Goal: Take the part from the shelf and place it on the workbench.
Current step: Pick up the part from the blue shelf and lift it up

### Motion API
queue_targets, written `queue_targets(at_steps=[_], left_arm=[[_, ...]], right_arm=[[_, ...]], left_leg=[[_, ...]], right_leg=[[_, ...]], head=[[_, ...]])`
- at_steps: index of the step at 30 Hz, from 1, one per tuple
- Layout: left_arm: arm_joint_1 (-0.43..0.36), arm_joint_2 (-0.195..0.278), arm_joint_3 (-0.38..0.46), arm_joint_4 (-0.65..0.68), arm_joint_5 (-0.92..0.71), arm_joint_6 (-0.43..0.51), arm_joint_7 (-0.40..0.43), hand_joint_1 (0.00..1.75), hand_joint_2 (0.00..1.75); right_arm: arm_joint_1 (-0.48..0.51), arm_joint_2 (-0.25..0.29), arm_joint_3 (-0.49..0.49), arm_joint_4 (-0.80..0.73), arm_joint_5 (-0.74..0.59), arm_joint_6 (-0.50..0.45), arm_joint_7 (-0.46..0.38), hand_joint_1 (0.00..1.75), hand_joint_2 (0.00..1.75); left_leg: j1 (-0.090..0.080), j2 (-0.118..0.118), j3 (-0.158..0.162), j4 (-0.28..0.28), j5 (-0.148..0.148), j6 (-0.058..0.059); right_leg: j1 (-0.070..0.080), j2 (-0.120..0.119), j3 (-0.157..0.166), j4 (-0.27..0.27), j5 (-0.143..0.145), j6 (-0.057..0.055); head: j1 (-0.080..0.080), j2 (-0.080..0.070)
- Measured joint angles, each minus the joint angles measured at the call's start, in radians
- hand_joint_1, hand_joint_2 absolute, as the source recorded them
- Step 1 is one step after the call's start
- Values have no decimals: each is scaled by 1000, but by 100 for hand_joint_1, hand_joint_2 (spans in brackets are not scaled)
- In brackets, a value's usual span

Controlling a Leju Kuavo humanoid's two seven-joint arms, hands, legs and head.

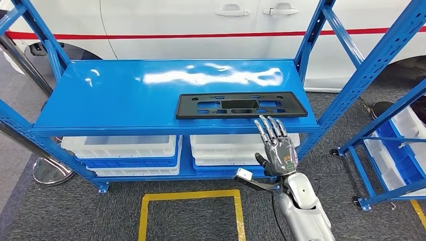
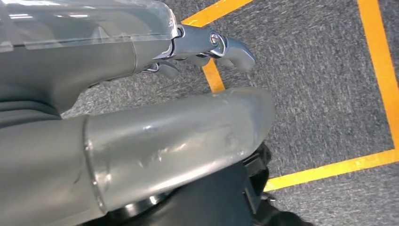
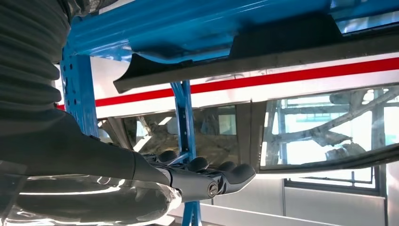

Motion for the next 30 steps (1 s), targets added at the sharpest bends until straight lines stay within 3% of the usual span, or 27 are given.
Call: queue_targets(at_steps=[2,4,7,9,10,13,14,15,17,19,24,26,28,29,30], left_arm=[[2,0,0,0,0,0,0,0,0],[-1,0,0,0,0,0,0,0,0],[-3,0,0,0,0,0,0,0,0],[-2,0,0,0,-1,0,0,0,0],[-3,1,-1,0,-2,0,0,0,0],[-2,1,-2,0,-5,1,-1,0,0],[-1,1,-3,0,-5,1,-1,0,0],[0,1,-3,0,-5,2,-1,0,0],[0,1,-4,0,-3,3,-3,0,0],[-2,2,-5,0,-1,5,-4,0,0],[1,3,-6,0,-4,4,-9,0,0],[0,3,-6,0,-5,3,-12,0,0],[-1,3,-7,0,-5,2,-14,0,0],[0,2,-7,0,-5,2,-14,0,0],[2,2,-7,0,-5,2,-15,0,0]], right_arm=[[2,2,-6,-4,0,0,-3,0,175],[2,5,-10,-9,-1,0,-4,0,175],[4,12,-16,-15,-1,0,-12,0,175],[5,22,-18,-21,-1,0,-27,0,175],[5,30,-19,-24,1,0,-35,0,175],[15,55,-14,-28,6,0,-48,0,175],[19,62,-9,-30,5,0,-50,0,175],[23,68,-3,-33,3,0,-51,0,175],[29,81,16,-41,0,0,-51,0,175],[30,92,45,-50,2,0,-43,0,175],[28,99,125,-54,18,0,14,0,175],[18,99,150,-51,21,0,30,0,175],[15,99,167,-45,21,0,35,0,175],[15,99,172,-41,21,0,36,0,175],[16,99,177,-38,21,0,36,0,175]], left_leg=[[0,-1,12,5,-13,-5],[-4,-2,14,13,-23,-14],[-6,-2,13,12,-29,-30],[-5,-1,6,39,-49,-42],[-3,0,-12,80,-72,-47],[0,0,-109,265,-146,-57],[0,0,-128,293,-145,-57],[0,0,-127,280,-123,-56],[-2,0,-77,158,-47,-44],[-8,0,-24,43,-5,-28],[-8,-2,18,-14,-17,7],[-5,-1,35,-19,-18,12],[-5,-1,42,-18,-26,11],[-4,-1,49,-18,-32,9],[-2,-2,58,-17,-40,6]], right_leg=[[0,-1,44,-124,85,-5],[3,-2,79,-218,122,-13],[5,1,83,-235,117,-30],[2,2,91,-241,116,-43],[1,2,95,-244,115,-48],[4,0,100,-244,108,-59],[5,0,102,-243,106,-60],[6,1,106,-243,103,-60],[9,3,117,-243,97,-59],[12,4,124,-242,89,-52],[10,2,118,-197,91,-23],[6,2,74,-115,44,-16],[2,2,0,-3,-2,-8],[-1,2,-28,26,-5,-4],[-4,1,-39,21,11,1]], head=[[0,0],[0,0],[0,0],[0,0],[-1,0],[-1,0],[-1,0],[-1,0],[-1,0],[-1,0],[1,0],[2,0],[1,0],[1,0],[1,0]])
